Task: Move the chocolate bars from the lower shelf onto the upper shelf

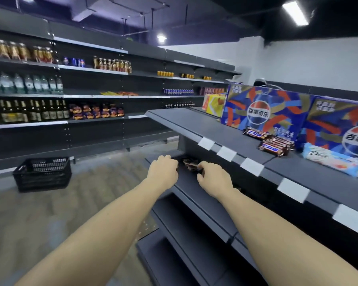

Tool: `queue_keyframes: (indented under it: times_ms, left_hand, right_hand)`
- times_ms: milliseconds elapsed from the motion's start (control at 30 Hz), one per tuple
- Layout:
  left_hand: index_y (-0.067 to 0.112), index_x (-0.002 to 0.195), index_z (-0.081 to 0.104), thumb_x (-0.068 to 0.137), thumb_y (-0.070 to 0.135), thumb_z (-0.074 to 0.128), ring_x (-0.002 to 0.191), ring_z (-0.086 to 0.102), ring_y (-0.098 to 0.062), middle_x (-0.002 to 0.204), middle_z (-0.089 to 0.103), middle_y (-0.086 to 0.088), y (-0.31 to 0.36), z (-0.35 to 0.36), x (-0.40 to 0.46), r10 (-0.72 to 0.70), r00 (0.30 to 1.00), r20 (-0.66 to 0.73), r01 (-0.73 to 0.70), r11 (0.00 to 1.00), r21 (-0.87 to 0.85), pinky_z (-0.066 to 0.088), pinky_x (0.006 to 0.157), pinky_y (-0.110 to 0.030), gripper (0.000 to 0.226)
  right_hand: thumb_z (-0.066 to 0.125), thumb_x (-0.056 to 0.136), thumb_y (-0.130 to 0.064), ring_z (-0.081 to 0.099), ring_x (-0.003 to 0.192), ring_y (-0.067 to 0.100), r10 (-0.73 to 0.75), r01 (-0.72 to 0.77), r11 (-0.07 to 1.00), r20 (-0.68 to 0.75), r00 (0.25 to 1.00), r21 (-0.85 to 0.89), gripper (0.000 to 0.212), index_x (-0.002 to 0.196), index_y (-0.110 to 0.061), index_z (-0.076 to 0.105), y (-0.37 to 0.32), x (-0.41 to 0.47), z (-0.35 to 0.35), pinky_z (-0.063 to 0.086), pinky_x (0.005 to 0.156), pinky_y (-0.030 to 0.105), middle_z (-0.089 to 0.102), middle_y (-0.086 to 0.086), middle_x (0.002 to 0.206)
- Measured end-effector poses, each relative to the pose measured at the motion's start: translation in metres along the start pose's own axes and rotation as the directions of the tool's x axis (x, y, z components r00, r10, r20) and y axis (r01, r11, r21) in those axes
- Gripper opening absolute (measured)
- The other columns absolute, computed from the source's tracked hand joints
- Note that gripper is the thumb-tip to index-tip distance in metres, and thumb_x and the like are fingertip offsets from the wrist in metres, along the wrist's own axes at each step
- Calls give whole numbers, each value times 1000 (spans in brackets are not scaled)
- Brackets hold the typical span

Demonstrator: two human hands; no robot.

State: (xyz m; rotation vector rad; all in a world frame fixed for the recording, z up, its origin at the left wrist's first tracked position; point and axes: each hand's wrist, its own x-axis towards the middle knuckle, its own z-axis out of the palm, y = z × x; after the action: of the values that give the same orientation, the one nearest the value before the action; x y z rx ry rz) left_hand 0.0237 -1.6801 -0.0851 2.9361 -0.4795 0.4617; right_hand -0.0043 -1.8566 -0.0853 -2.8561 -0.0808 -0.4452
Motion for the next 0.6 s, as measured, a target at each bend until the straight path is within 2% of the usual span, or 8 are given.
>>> queue_keyframes:
  times_ms: [133, 600]
  left_hand:
    - [18, 119, 62, 94, 17, 44, 108, 49, -29, 117, 54, -7, -31, 24, 16, -11, 999, 47, 12, 999, -31, 44, 84, -37, 31]
    - [16, 126, 58, 94, 16, 48, 114, 46, -31, 122, 51, -10, -84, 125, 150, -4, 966, 260, 21, 998, -64, 44, 85, -40, 33]
  right_hand:
    - [52, 92, -27, 58, 109, 23, 65, -65, 998, 94, 993, -7, 40, 132, -24, 53, 1, 25, 37, 48, 82, 33, 63, 0, 120]
    - [54, 92, -24, 50, 125, 26, 219, -229, 973, 285, 933, 1, 54, 143, -19, 39, 38, 165, 151, 45, 92, 33, 48, 8, 139]
